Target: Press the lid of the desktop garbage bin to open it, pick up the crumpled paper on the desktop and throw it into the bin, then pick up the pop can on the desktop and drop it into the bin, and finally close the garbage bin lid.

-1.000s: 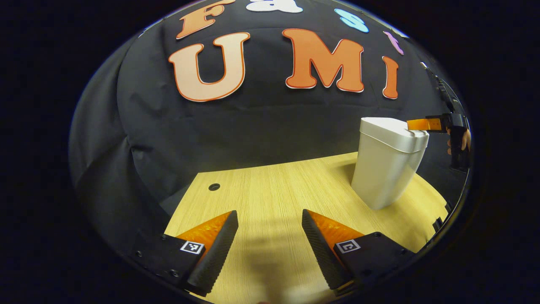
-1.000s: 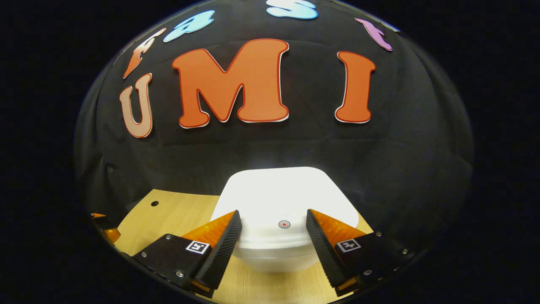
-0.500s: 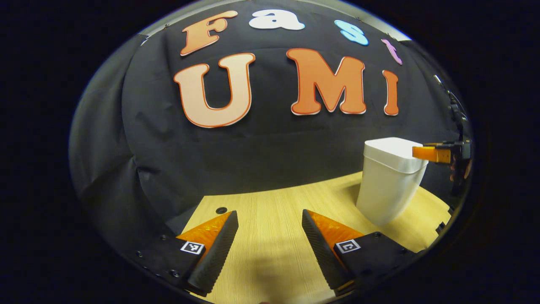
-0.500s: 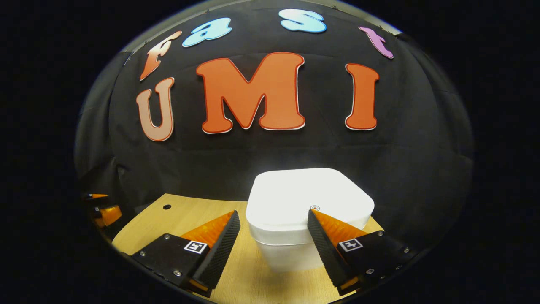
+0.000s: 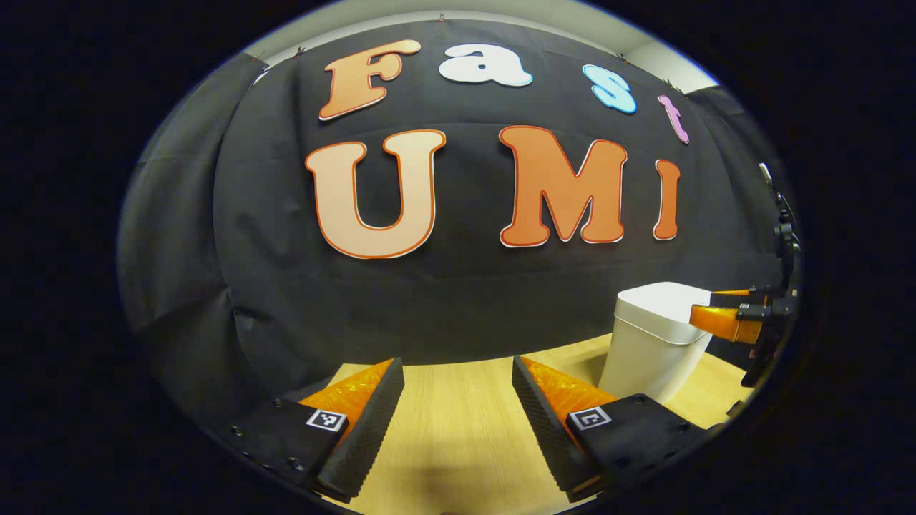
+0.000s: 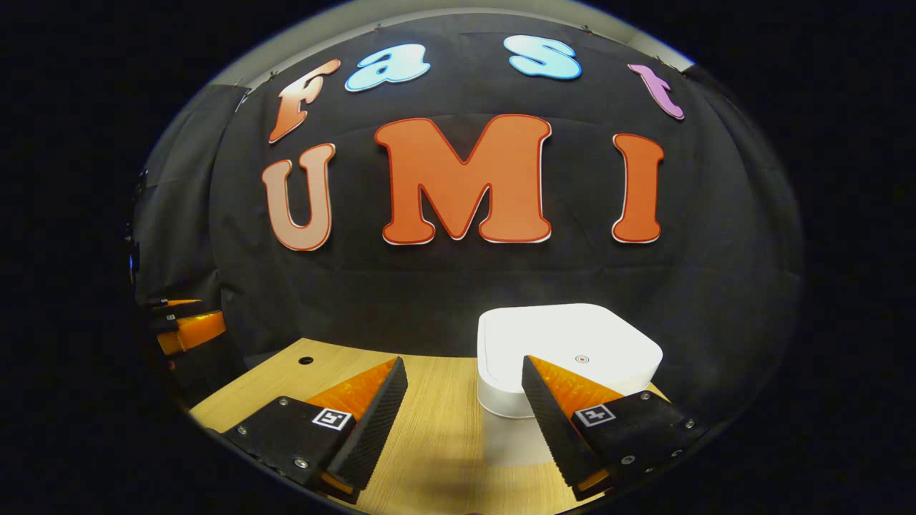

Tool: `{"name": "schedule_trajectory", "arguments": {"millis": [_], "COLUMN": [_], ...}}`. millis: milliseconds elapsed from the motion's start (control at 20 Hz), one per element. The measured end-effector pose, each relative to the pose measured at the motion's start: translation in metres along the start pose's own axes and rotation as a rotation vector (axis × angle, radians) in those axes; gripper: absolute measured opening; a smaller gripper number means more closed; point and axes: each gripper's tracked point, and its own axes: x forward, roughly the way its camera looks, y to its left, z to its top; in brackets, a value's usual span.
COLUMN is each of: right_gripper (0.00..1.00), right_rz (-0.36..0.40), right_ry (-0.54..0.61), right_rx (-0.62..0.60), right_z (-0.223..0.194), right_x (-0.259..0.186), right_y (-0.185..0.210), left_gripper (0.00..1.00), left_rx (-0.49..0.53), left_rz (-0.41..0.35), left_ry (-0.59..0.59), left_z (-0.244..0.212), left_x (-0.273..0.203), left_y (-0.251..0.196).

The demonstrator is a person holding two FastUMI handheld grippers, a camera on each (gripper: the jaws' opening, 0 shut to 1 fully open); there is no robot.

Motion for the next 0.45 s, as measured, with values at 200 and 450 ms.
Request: {"name": "schedule_trajectory", "arguments": {"millis": [200,450], "right_gripper": [0.97,0.98], "right_rz": [0.0,-0.024], "right_ry": [-0.012,-0.006], "right_rx": [-0.03,-0.047], "right_z": [-0.004,-0.017], "right_x": [-0.006,-0.018], "right_y": [0.004,-0.007], "left_gripper": [0.97,0.97], "left_rx": [-0.015,0.005], "left_rz": [0.009,0.029], "left_ry": [-0.003,-0.013], "left_z": [-0.002,-0.003], "left_x": [-0.001,-0.005], "left_y": [-0.003,-0.012]}}
